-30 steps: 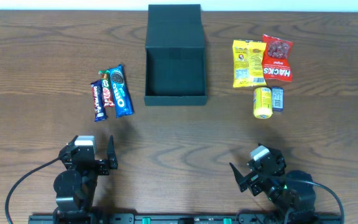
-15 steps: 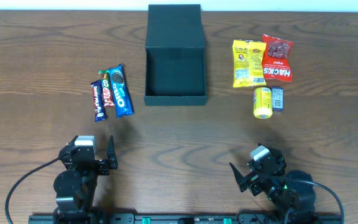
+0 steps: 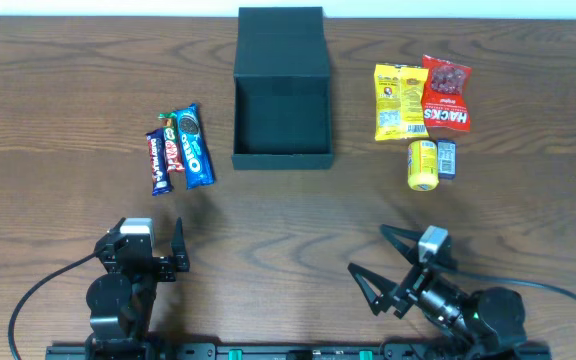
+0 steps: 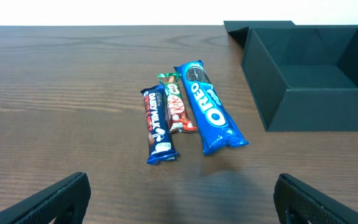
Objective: Pack container
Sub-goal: 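Move the right gripper to the right wall of the black box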
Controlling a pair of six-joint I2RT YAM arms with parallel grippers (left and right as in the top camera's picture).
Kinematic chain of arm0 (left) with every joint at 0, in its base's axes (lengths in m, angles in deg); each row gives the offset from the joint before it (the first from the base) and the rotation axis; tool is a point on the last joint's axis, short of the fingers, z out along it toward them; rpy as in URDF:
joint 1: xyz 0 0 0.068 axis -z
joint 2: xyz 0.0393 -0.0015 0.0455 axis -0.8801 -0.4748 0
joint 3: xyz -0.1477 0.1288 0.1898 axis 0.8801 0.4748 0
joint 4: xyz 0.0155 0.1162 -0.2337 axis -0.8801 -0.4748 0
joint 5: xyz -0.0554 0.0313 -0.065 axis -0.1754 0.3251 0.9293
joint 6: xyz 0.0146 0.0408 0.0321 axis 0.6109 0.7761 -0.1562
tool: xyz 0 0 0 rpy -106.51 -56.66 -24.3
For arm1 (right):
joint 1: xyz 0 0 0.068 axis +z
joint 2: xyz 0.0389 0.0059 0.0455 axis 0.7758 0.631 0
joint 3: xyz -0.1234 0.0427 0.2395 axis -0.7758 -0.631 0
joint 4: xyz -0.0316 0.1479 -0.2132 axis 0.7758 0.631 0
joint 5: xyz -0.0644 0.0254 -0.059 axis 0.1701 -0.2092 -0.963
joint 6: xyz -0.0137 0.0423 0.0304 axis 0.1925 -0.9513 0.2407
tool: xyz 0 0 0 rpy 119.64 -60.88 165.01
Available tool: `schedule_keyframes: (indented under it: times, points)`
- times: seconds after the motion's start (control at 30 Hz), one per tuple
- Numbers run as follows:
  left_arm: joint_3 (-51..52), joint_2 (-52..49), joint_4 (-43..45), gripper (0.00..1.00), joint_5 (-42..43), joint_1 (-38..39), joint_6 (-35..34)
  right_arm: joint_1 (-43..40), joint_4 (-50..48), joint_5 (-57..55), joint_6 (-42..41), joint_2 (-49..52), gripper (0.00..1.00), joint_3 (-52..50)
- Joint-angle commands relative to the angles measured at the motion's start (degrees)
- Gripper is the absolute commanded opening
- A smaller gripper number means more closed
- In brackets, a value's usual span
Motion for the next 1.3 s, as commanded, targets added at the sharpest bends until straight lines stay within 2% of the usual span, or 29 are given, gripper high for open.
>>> schedule_keyframes:
  times: [0.0, 0.17, 0.3, 0.47, 0.6, 0.67, 0.77, 0.9, 1.03, 1.27]
  points:
    - [1.3, 0.4, -0.2, 0.95, -0.2, -0.2, -0.6, 0.2, -5.1, -0.4, -15.8, -0.2, 0.99, 0.2]
    - [1.3, 0.4, -0.2, 0.96, -0.2, -0.2, -0.6, 0.2, -18.7, -3.4, -13.0, 6.3, 0.99, 0.7]
    - [1.3, 0.4, -0.2, 0.96, -0.2, -0.2, -0.6, 0.2, -21.8, -4.7, -6.1, 20.9, 0.99, 5.6]
    - [1.3, 0.4, -0.2, 0.96, -0.2, -0.2, -0.6, 0.2, -21.2, -4.7, 5.1, 46.6, 0.99, 22.0]
    - [1.3, 0.4, -0.2, 0.95, -0.2, -0.2, -0.6, 0.2, -16.0, -4.3, 14.6, 65.7, 0.99, 39.4]
    - [1.3, 0.4, -0.2, 0.95, -0.2, -0.2, -0.6, 0.3, -9.9, -8.2, 18.4, 74.1, 0.99, 48.7]
    - [1.3, 0.4, -0.2, 0.95, -0.2, -0.2, -0.6, 0.4, 1.0, -20.5, 19.0, 85.5, 0.99, 61.9]
    - [1.3, 0.4, -0.2, 0.96, -0.2, -0.2, -0.6, 0.9, 9.4, -26.2, 20.9, 98.0, 0.99, 74.1]
    - [1.3, 0.4, -0.2, 0.95, -0.2, -0.2, -0.6, 2.5, 10.4, -25.8, 21.1, 107.2, 0.99, 78.5]
    - [1.3, 0.4, -0.2, 0.95, -0.2, -0.2, -0.6, 5.3, 12.0, -23.1, 21.1, 112.4, 0.99, 78.4]
